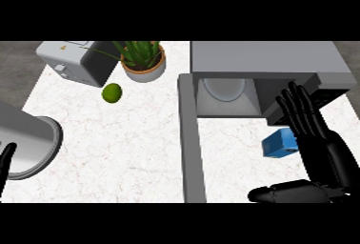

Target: Pick up the milk, place it into the microwave and close the microwave

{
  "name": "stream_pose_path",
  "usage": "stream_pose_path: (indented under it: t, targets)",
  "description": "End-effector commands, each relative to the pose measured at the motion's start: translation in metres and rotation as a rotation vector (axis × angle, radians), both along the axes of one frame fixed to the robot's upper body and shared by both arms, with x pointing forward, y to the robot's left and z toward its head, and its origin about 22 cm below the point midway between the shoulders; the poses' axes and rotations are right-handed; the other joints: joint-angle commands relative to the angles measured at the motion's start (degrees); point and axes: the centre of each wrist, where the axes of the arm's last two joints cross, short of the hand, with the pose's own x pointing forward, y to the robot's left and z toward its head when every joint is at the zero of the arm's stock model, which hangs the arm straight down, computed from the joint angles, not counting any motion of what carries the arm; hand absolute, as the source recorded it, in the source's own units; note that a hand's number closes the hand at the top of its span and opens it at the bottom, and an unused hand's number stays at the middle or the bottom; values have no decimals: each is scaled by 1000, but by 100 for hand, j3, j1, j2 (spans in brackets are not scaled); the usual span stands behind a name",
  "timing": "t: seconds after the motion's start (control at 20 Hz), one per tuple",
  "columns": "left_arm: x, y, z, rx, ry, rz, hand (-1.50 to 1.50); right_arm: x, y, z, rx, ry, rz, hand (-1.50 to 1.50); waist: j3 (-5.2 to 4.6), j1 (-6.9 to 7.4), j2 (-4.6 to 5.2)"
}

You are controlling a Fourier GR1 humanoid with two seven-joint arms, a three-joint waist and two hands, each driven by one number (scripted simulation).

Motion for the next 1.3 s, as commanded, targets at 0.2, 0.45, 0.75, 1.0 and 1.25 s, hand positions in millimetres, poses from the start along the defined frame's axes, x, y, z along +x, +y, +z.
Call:
stream_pose_path:
  t: [0.2, 0.45, 0.75, 1.0, 1.25]
  targets:
    - [-12, 3, -6, 11, 1, 5, -150, -1, -29, -27, -18, 57, -99, -150, 0, -24, -2]
    - [-18, -3, 3, -9, -2, -5, -150, 15, -55, -67, -26, 67, -145, -150, 2, -2, 3]
    - [-22, 15, -18, -4, -6, -9, -150, 14, -89, -92, -47, 72, -165, -150, 0, 3, 0]
    - [-31, 0, -4, -6, -13, -16, -150, 0, -119, -129, -41, 83, -145, -150, 4, 20, 2]
    - [-29, 6, -9, 8, -6, -11, -150, 23, -97, -133, -110, 83, -112, -150, 1, 16, 3]
